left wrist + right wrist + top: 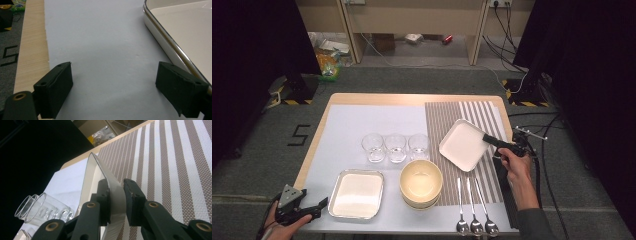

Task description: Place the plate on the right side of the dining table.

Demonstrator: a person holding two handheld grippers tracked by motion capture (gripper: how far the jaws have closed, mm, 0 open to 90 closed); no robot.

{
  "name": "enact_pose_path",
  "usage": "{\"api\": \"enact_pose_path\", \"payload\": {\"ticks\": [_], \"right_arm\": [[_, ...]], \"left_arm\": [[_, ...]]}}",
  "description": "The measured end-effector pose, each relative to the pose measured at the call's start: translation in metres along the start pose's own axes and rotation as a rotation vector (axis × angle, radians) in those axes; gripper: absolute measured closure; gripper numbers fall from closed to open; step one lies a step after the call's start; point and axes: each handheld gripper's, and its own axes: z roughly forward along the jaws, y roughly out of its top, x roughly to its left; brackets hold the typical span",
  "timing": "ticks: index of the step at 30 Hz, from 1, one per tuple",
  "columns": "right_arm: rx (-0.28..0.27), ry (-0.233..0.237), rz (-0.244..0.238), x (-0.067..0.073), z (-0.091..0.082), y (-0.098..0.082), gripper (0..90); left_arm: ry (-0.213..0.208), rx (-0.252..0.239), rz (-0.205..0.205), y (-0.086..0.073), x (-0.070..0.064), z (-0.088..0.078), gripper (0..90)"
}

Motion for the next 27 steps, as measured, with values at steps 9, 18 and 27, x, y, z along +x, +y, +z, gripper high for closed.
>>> {"api": "enact_pose_path", "payload": {"ticks": [9, 18, 27], "right_arm": [[0.048, -0.067, -0.046, -0.006, 0.001, 0.002, 77.7], [0.094, -0.123, -0.075, -0.009, 0.006, 0.003, 77.6], [0.125, -0.153, -0.071, -0.014, 0.01, 0.004, 76.6]], "left_arm": [[0.001, -0.002, -0.003, 0.0, 0.0, 0.0, 12.9], [0.001, -0.002, -0.003, 0.0, 0.0, 0.0, 12.9], [0.002, -0.007, -0.004, -0.001, 0.0, 0.0, 12.9]]}}
